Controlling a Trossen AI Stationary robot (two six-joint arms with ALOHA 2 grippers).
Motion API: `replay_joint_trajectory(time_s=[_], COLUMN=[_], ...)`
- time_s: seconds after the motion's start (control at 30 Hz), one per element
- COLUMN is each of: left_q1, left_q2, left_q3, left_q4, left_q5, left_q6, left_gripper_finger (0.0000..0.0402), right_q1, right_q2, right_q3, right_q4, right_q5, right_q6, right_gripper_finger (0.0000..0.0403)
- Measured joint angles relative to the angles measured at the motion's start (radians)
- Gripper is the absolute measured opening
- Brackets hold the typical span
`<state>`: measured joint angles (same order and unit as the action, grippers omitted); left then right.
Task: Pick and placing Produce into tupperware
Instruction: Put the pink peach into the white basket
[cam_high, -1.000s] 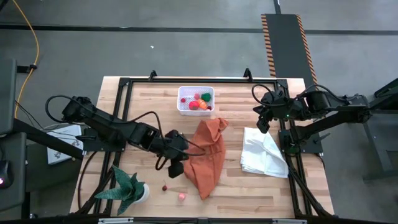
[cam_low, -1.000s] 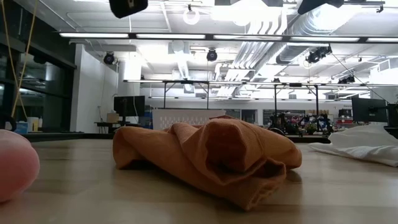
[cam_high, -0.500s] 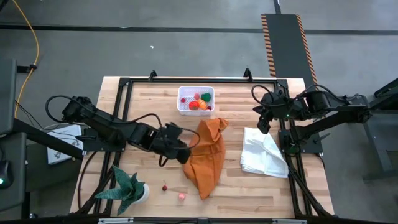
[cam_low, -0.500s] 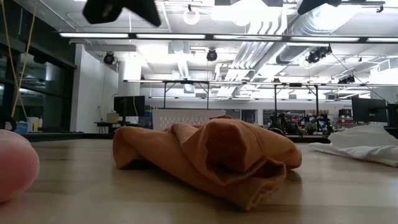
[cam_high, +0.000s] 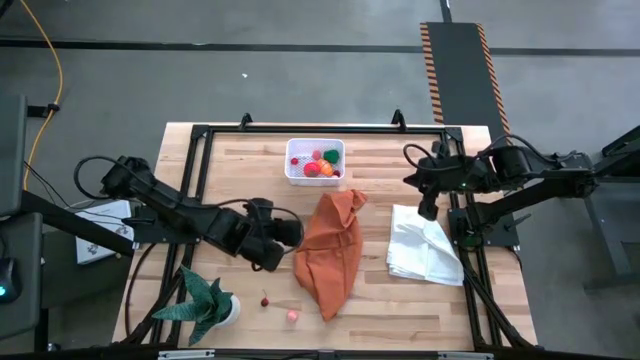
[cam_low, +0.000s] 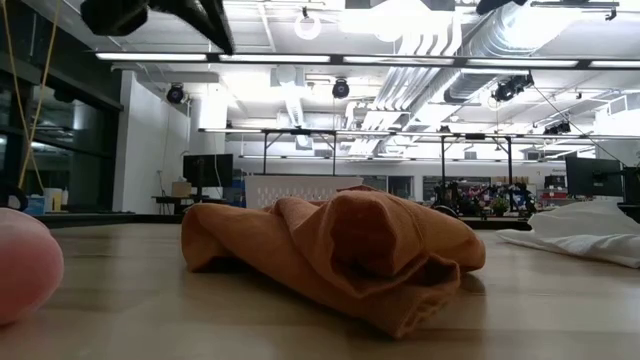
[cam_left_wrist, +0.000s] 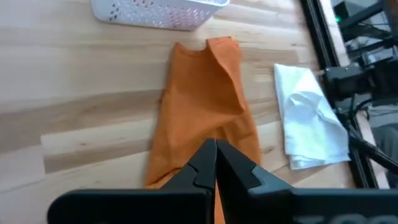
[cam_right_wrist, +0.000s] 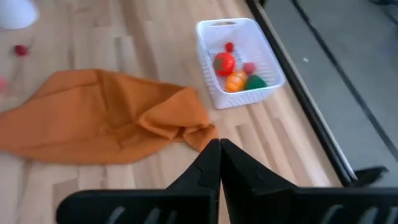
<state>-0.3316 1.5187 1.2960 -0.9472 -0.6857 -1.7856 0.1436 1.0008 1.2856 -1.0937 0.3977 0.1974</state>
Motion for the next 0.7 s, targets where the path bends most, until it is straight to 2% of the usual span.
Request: replay_joint_trajectory(time_s=[0.17, 0.33, 0.43, 0.63, 0.7], left_q1=[-0.002, -0.002, -0.002, -0.008, -0.016], left_q2=[0.024, 0.066, 0.129, 0.303, 0.354], left_q3=[0.001, 0.038, 0.153, 0.431, 0.517], left_q4=[-0.034, -0.092, -0.194, -0.545, -0.575], left_q5=[0.040, 0.072, 0.071, 0.053, 0.013], left_q6=[-0.076, -0.128, -0.131, -0.152, -0.178], left_gripper_finger=[0.0000, 0.0000, 0.0000, 0.0000, 0.0000], right_q1=[0.000, 0.000, 0.000, 0.000, 0.000], right_q2=[0.000, 0.001, 0.000, -0.003, -0.007], right_q3=[0.000, 0.000, 0.000, 0.000, 0.000], right_q4=[0.024, 0.064, 0.081, 0.081, 0.073], right_q5=[-0.055, -0.057, -0.061, -0.069, -0.076], right_q6=[-0.052, -0.094, -0.113, -0.114, -0.109], right_gripper_finger=[0.0000, 0.0000, 0.0000, 0.0000, 0.0000])
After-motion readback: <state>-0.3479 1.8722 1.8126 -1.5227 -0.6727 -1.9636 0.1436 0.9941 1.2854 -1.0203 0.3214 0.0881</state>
